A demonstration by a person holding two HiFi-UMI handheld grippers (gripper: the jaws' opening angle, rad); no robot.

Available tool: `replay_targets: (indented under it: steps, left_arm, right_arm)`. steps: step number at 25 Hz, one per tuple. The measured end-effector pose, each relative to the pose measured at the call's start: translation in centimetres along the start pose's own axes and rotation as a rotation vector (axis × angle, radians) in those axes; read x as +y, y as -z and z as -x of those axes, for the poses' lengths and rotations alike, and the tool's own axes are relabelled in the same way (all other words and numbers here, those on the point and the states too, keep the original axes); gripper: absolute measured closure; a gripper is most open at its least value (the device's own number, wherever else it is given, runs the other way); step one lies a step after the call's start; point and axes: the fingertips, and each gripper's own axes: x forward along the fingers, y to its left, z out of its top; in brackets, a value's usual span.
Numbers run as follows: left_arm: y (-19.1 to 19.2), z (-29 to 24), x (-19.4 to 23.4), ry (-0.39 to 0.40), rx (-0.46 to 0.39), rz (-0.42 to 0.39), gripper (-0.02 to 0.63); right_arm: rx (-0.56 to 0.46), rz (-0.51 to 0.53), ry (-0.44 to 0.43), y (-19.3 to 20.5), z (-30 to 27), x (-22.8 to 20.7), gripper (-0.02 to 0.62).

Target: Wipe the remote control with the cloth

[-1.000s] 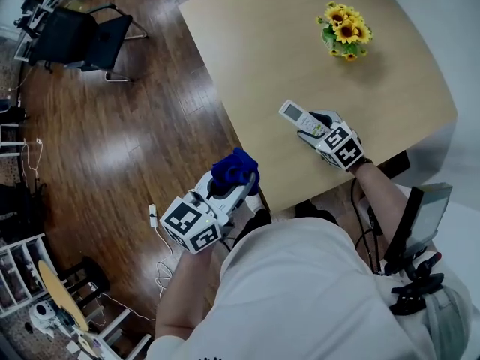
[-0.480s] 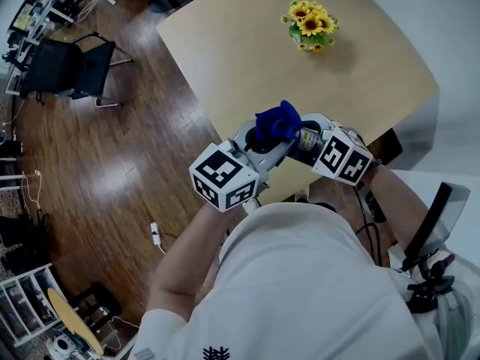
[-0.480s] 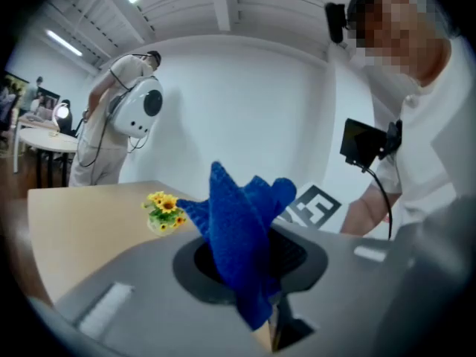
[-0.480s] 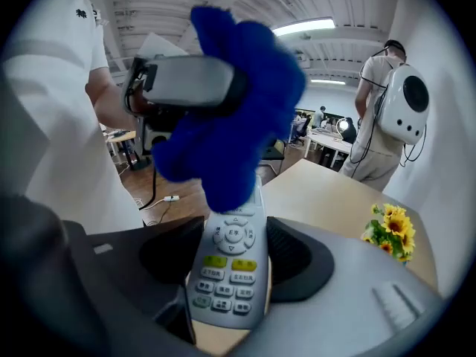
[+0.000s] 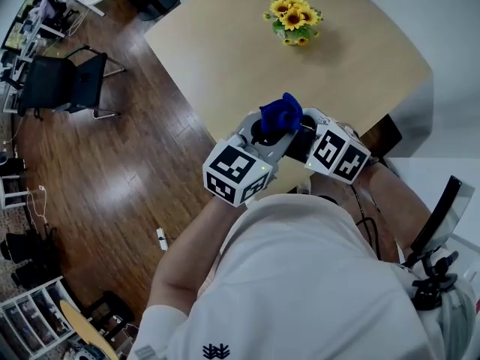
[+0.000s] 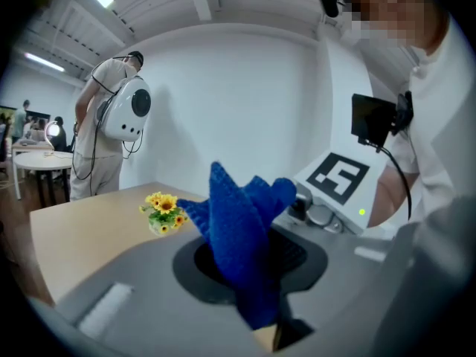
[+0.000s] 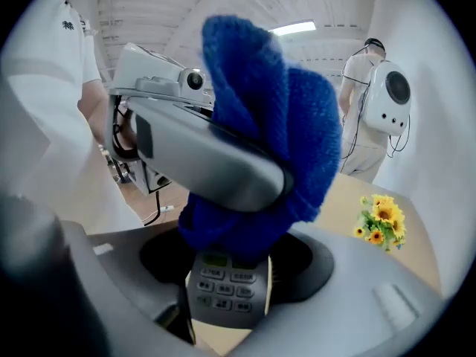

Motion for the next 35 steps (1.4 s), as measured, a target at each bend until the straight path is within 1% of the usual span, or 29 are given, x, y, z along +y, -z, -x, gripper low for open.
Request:
replay_targets:
  steps: [4,8,13,16,18,19,21,24,26,29,33,35]
  left_arm:
    - [0.6,1.4,2.1,-0.066,0.013,-0.029,0.497]
    - [0.8,3.6,5.0,-0.158,0.021,-0.026,0.497]
    - [1.2,5.9,8.3,-0.252,0.025,-0.016,0.497]
    - [1.1,6.4,9.2,-0.282,0.015,-0.008,0.497]
    - [0.0,6.4,8.1,-0.265,-0.024,-0.004,0.497]
    - [-0.9,6.2,7.0,-0.241,-0.051,-0.005,0.497]
    - [-2.3,4.9,4.2,-0.165,-0.089,-0.007,0.497]
    - [-2.5,2.0,0.0,-0.046,-0.077,-0.008,0.497]
    - [-1.8,0.4,-1.7,-0.006,-0.05,-0.008,0.497]
    - [-0.9,-0.6,-2.4,0.0,-0.019,-0.03,0.497]
    - [0.0,0.1,-0.7,-0.049,0.004,-0.068,0.497]
    - [0.5,1.0,0.4,-0.075,0.016,-0.072,0.497]
  right_arm:
    - [0.011,0.007,-0.003,0.7,0.4,-0.1,0.331]
    - [0.016,0.007,-0.009,0.9,0.7,0.2,0.331]
    - [0.018,-0.003,-0.005,1.4,1.2,-0.1,0.331]
    - [0.018,-0.01,-0.004,1.7,1.3,-0.5,0.331]
    - [0.02,-0.012,-0.005,1.7,1.3,-0.4,0.331]
    - [0.02,-0.011,-0.007,1.5,1.2,-0.2,0.331]
    - [0.016,-0.008,-0.013,1.1,1.1,0.1,0.331]
    - [0.01,-0.005,-0.021,0.6,0.7,0.4,0.331]
    - [0.008,-0.005,-0.023,0.2,0.4,0.5,0.331]
    - [0.001,0.001,-0.022,-0.2,0.2,0.6,0.331]
    - [-0.005,0.003,-0.02,-0.3,0.2,0.8,0.331]
    - [-0.002,0.004,-0.018,0.0,0.4,0.8,0.331]
